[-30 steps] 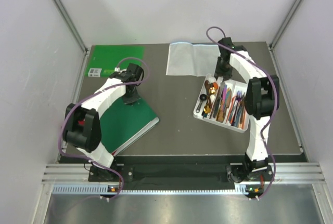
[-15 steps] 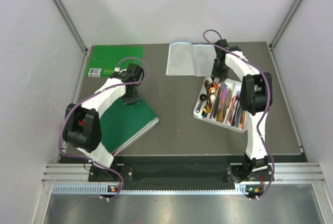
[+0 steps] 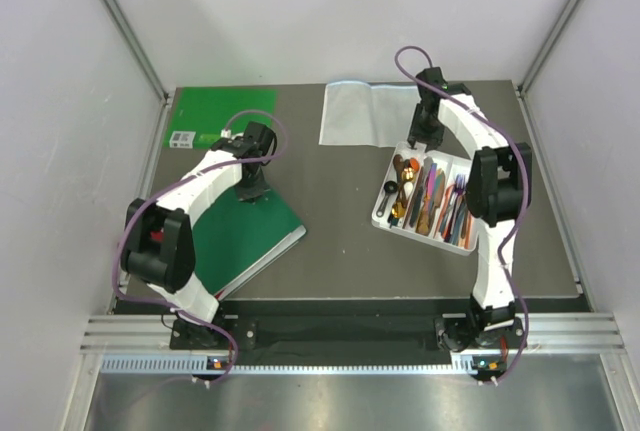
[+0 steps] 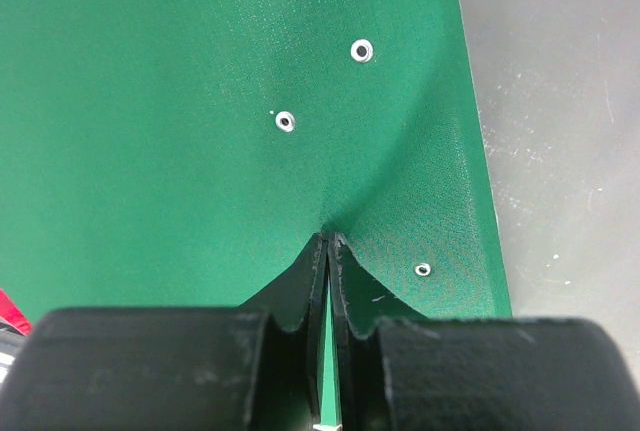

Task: Sort the eating utensils into containers
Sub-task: Move the storage box to the center of the board.

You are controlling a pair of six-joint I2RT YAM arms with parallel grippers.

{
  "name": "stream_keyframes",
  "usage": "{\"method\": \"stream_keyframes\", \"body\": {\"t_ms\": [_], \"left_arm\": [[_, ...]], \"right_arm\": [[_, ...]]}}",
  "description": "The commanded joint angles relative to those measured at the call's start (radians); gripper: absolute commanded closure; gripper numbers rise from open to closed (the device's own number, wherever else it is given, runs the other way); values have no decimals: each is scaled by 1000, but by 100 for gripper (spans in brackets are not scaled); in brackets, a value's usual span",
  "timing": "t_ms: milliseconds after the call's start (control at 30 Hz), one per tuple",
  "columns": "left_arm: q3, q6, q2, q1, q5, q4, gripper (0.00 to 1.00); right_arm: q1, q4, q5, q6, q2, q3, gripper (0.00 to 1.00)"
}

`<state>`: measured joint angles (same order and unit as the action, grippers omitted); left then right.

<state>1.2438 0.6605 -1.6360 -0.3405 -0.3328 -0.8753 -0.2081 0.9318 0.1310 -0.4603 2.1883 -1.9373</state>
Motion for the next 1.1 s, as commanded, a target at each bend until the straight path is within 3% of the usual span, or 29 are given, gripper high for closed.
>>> {"method": "stream_keyframes", "body": {"t_ms": [0, 700, 767, 800, 867, 1067], "left_arm": [[34, -4, -18, 0, -6, -8, 93], [57, -13, -39, 1, -17, -22, 93], [60, -13, -42, 1, -17, -24, 93], [60, -13, -42, 0, -18, -25, 93], [60, -12, -45, 0, -18, -25, 93], [74, -9, -59, 1, -11, -22, 93]], "right_arm": [[1, 13, 32, -5, -79, 29, 60], [32, 16, 6, -21, 96, -19, 62], [33, 13, -2, -8, 99, -15, 69], [30, 0, -5, -5, 96, -8, 82], [26, -4, -8, 14, 94, 3, 98], [-19, -17, -44, 46, 64, 64, 100]]}}
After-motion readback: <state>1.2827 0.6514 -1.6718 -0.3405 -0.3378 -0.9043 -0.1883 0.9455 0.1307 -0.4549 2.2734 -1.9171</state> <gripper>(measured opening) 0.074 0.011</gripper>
